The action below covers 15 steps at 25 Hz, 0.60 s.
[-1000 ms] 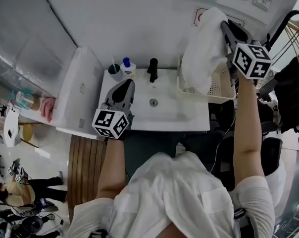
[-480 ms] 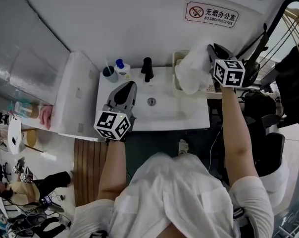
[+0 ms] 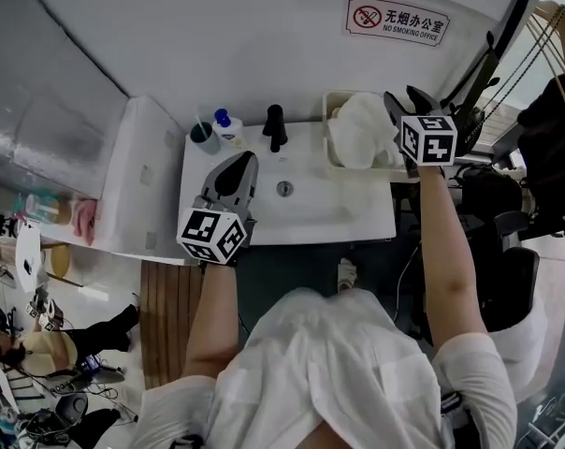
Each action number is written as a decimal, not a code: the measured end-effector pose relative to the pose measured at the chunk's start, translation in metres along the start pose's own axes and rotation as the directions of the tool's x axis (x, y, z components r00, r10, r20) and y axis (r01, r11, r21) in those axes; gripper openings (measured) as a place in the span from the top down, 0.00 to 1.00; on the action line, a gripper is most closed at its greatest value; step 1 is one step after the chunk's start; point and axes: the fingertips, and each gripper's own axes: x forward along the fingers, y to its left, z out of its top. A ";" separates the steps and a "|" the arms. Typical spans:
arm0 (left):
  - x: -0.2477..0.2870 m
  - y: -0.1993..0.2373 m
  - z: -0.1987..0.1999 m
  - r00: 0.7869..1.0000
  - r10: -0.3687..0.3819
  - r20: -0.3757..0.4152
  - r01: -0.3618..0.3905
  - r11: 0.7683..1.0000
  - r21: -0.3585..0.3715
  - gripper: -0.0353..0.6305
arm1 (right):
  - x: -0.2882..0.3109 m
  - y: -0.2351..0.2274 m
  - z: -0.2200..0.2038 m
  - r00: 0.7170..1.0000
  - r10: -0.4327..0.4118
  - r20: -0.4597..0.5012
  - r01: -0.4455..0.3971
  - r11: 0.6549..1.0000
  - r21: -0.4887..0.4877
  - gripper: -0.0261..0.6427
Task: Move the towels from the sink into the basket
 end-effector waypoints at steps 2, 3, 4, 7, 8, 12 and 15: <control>-0.002 0.000 0.000 1.000 -0.003 0.005 0.003 1.000 0.002 0.91 | -0.005 0.002 0.000 1.000 0.001 0.016 -0.001 1.000 0.009 0.62; -0.003 -0.001 0.001 1.000 -0.006 0.008 0.006 1.000 0.004 0.92 | -0.009 0.004 0.001 1.000 -0.001 0.027 0.000 1.000 0.015 0.62; -0.004 -0.001 0.001 1.000 -0.009 0.012 0.009 1.000 0.005 0.92 | -0.013 0.006 0.003 0.999 -0.001 0.037 0.000 1.000 0.022 0.62; -0.007 0.000 0.003 1.000 -0.012 0.016 0.012 1.000 0.000 0.91 | -0.023 0.015 0.006 0.998 0.015 0.063 -0.018 0.999 0.048 0.62; -0.007 0.000 0.004 1.000 -0.011 0.018 0.011 1.000 -0.001 0.92 | -0.026 0.017 0.007 0.997 0.022 0.074 -0.026 0.998 0.057 0.62; -0.006 -0.002 0.007 1.000 -0.012 0.028 0.012 1.000 -0.001 0.92 | -0.043 0.025 0.010 0.990 0.044 0.136 -0.056 0.995 0.088 0.62; -0.010 -0.001 0.007 0.999 -0.015 0.033 0.015 1.000 0.001 0.91 | -0.060 0.033 0.006 0.985 0.042 0.169 -0.058 0.994 0.093 0.62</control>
